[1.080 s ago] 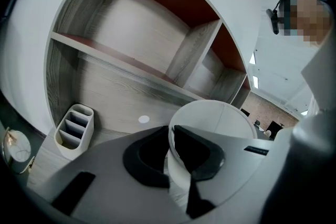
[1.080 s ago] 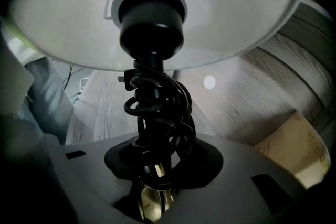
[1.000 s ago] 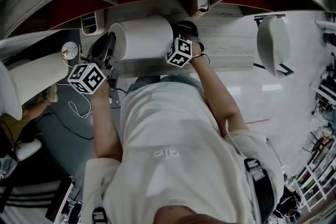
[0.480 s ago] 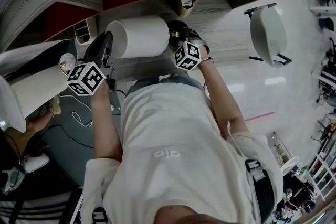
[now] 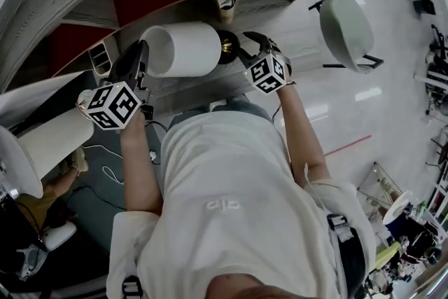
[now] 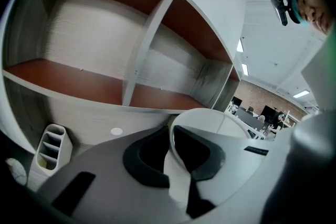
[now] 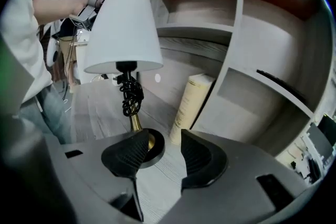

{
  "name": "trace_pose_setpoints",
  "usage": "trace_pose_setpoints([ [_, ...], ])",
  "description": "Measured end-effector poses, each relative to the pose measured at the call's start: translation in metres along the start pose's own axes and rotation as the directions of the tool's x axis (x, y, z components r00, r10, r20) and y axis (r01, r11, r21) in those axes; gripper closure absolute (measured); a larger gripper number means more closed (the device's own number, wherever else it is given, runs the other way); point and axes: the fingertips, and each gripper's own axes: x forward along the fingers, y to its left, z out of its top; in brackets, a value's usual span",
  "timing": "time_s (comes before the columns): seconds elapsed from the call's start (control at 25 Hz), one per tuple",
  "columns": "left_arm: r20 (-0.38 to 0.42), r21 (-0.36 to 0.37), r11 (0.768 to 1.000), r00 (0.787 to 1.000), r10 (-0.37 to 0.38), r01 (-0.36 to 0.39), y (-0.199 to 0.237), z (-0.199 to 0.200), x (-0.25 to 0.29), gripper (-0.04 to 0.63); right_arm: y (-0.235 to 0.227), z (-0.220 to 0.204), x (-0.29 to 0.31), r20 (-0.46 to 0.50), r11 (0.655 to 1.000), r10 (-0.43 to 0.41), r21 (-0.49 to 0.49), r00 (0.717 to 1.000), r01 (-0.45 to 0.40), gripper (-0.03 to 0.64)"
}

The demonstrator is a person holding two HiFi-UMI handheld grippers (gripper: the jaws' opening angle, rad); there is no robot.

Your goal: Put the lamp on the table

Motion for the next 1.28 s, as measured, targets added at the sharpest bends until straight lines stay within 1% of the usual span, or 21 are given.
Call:
trace_pose_setpoints([
  [0.2,-0.025,0.061,0.997,0.999,-0.034,0.035,-0.031,0.009,0.015,0.548,-0.024,-0.001,-0.031,0.032,0.992,-0.097,0.089,0.995,0.094,0.418],
  [0.36,-0.05,0.102,0.993,0.997,-0.051,0.056,-0.053,0.011,0.028,0.548,-0.043,-0.003,-0.054,0.054,0.974,-0.171,0.16,0.984,0.161,0.433],
  [0.48,-0.063,0.133,0.988,0.996,-0.068,0.076,-0.071,0.012,0.036,0.546,-0.056,0.001,-0.07,0.088,0.957,-0.219,0.214,0.972,0.197,0.445],
  [0.72,-0.082,0.172,0.972,0.986,-0.145,0.157,-0.111,0.012,0.052,0.538,-0.071,0.007,-0.099,0.136,0.915,-0.294,0.328,0.946,0.237,0.475],
  [0.92,-0.118,0.218,0.951,0.973,-0.196,0.218,-0.139,0.004,0.061,0.535,-0.078,0.007,-0.118,0.157,0.879,-0.342,0.401,0.926,0.257,0.497],
  [1.0,-0.121,0.231,0.946,0.971,-0.206,0.229,-0.147,0.002,0.063,0.534,-0.079,0.01,-0.125,0.165,0.872,-0.353,0.415,0.921,0.26,0.501],
  [1.12,-0.114,0.255,0.941,0.974,-0.198,0.221,-0.152,0.002,0.063,0.534,-0.08,0.012,-0.135,0.176,0.862,-0.373,0.429,0.911,0.27,0.508],
  [1.2,-0.106,0.246,0.941,0.972,-0.21,0.231,-0.153,0.001,0.062,0.532,-0.082,0.013,-0.141,0.19,0.85,-0.386,0.452,0.903,0.269,0.515],
  [1.28,-0.086,0.216,0.94,0.964,-0.25,0.263,-0.156,0.002,0.061,0.528,-0.083,0.016,-0.145,0.203,0.836,-0.398,0.482,0.895,0.263,0.526],
])
